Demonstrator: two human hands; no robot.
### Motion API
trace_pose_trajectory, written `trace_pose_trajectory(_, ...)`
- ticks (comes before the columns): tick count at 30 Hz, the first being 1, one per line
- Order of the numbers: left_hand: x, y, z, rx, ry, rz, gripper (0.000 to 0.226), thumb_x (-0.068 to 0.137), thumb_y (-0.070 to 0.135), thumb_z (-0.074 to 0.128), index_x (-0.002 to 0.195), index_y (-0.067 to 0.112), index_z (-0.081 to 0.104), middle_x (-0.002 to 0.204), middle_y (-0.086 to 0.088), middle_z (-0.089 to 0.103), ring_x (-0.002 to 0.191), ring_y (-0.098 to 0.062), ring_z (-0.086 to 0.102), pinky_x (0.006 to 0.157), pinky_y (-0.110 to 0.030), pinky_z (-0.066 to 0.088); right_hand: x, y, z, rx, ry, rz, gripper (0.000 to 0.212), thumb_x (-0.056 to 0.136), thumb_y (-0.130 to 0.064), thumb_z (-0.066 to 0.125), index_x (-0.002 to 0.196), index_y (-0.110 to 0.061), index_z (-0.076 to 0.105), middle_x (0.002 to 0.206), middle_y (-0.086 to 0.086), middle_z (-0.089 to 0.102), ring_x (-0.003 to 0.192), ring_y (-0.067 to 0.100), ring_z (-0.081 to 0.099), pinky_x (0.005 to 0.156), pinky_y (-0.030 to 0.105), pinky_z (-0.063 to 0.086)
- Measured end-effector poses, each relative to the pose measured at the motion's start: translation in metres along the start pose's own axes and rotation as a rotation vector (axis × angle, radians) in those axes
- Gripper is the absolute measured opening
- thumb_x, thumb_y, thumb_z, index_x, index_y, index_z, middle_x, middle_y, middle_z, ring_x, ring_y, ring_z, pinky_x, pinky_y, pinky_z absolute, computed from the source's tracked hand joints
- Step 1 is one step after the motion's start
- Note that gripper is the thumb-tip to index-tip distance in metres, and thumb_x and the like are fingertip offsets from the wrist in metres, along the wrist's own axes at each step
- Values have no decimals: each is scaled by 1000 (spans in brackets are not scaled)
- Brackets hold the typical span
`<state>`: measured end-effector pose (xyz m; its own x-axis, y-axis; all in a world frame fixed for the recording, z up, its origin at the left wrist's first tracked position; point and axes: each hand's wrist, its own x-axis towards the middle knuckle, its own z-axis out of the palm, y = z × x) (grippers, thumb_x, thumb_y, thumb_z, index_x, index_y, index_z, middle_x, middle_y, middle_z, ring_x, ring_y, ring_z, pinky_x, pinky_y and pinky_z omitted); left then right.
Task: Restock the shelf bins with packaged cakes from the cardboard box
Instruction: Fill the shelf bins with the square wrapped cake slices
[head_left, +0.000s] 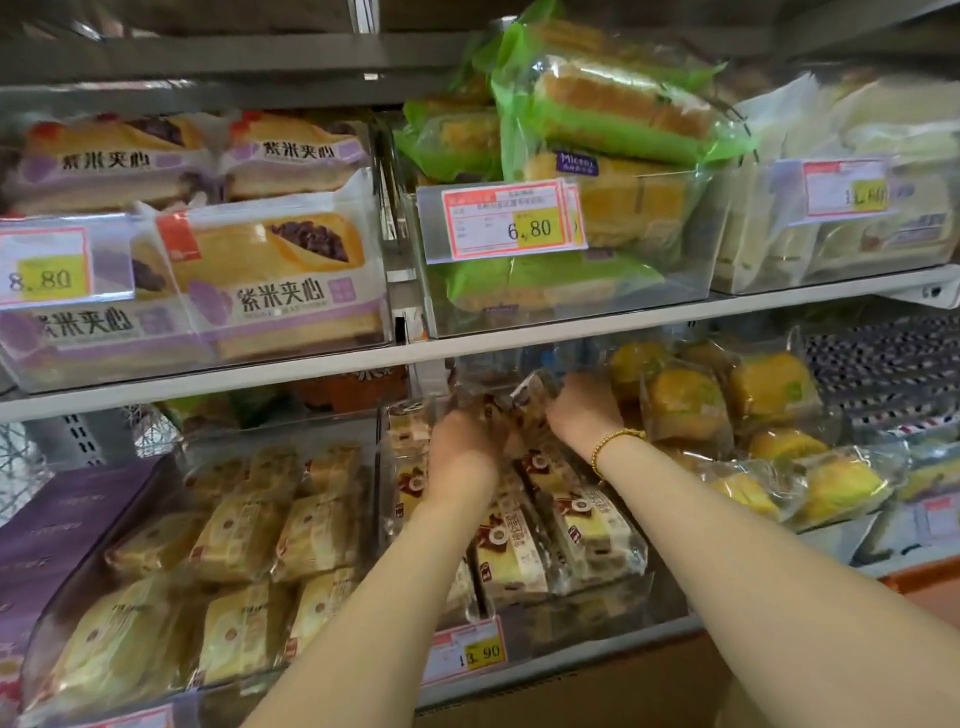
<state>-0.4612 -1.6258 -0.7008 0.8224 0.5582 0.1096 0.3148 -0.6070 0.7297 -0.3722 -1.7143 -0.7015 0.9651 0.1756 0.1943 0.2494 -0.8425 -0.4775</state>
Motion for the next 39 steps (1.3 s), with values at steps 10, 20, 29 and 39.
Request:
trace_pose_trajectory(10,26,-29,0,871,45,498,56,96,29,55,147,29,33,158,-3,22,149,-24,5,119,-41,-8,7,10,-2,-265,-154,-252,31,98,-13,43,128,-13,53,117,9,61,96,23,62,83,30,54)
trace_pose_trajectory(20,32,-32,6,684,146,385,36,100,13,44,134,9,53,146,-12,44,144,-25,26,117,-34,20,23,16,3,-2,-185,-161,47,94,-6,52,139,-17,46,138,8,51,121,25,53,96,31,46)
trace_pose_trajectory(29,37,-28,5,734,77,353,42,99,3,37,139,5,45,150,-14,37,146,-29,18,119,-36,12,4,4,-2,-3,-316,-211,64,95,-1,40,151,-28,26,153,8,32,101,18,59,62,14,46)
trace_pose_trajectory(39,-144,-96,-53,144,120,753,24,92,43,50,75,25,54,69,15,51,60,-1,49,53,-11,39,-156,9,-59,-79,-83,-447,28,93,-39,54,70,-23,55,65,-6,58,63,9,56,57,27,43)
